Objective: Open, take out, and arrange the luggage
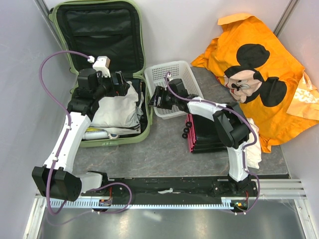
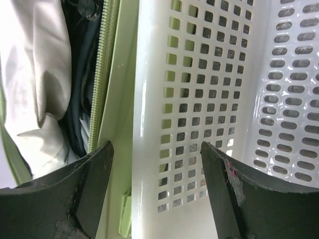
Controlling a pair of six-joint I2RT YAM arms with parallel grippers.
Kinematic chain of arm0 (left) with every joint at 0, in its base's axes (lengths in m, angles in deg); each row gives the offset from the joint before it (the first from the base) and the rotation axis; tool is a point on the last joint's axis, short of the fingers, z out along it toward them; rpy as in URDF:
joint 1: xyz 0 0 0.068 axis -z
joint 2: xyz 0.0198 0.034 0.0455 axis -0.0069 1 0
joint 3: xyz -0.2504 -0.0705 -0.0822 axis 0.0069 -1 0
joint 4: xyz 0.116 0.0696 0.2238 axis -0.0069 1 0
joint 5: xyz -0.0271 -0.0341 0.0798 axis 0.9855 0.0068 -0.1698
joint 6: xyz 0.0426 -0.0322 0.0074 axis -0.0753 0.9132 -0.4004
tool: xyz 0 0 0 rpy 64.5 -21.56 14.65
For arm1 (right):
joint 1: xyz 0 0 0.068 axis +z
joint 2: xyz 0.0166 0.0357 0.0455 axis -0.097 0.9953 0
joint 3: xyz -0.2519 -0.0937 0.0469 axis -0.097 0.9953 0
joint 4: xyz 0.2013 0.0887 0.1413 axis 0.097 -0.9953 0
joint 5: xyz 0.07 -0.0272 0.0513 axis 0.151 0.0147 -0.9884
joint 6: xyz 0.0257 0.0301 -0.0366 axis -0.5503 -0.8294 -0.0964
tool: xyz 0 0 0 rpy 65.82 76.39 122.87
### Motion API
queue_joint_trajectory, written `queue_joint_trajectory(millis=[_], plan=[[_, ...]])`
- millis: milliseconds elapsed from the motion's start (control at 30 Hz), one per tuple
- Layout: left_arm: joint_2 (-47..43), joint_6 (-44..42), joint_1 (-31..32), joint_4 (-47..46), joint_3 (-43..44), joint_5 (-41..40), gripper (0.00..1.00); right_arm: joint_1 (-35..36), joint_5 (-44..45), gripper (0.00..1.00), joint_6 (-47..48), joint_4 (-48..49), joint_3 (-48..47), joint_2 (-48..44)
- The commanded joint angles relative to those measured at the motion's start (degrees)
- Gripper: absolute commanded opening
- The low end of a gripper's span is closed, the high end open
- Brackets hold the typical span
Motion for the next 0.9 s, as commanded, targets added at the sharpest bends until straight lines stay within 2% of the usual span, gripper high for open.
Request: queue_joint_trajectory(millis=[0,200,300,367,500,700,800,867], plan=[[-2.01,-0.03,-0.23,-0.6,0.04,0.8,0.99,6.08,-7.54,0.8,-13.49,16.57,2.03,-3.98],[-2.27,0.06,-0.23,-0.6,0.04,1.06,0.99,9.06,-8.33,0.81,-17.2,22.29,1.15,-1.87],[-2.45,-0.11,-0.23,-0.6,0.04,0.62,0.99,9.94,-8.07,0.82,-16.94,23.08,0.53,-1.6],[-2.45,-0.12,-0.23,-0.6,-0.05,0.53,0.99,9.95,-6.32,0.82,-13.79,19.94,-0.17,-1.95],[-2.45,-0.2,-0.23,-0.6,0.04,0.36,0.99,9.86,3.69,0.81,-4.48,6.95,-0.88,-6.77],[-2.27,0.32,-0.23,-0.6,0.12,1.32,0.99,10.73,17.84,0.8,4.32,-1.32,-0.87,-12.85],[-2.01,0.41,-0.23,-0.6,0.12,1.59,0.99,12.4,26.19,0.8,8.44,-8.44,-3.42,-12.51],[-2.1,0.5,-0.23,-0.6,0.12,1.59,0.99,13.37,28.75,0.8,9.16,-9.26,-3.95,-12.68]])
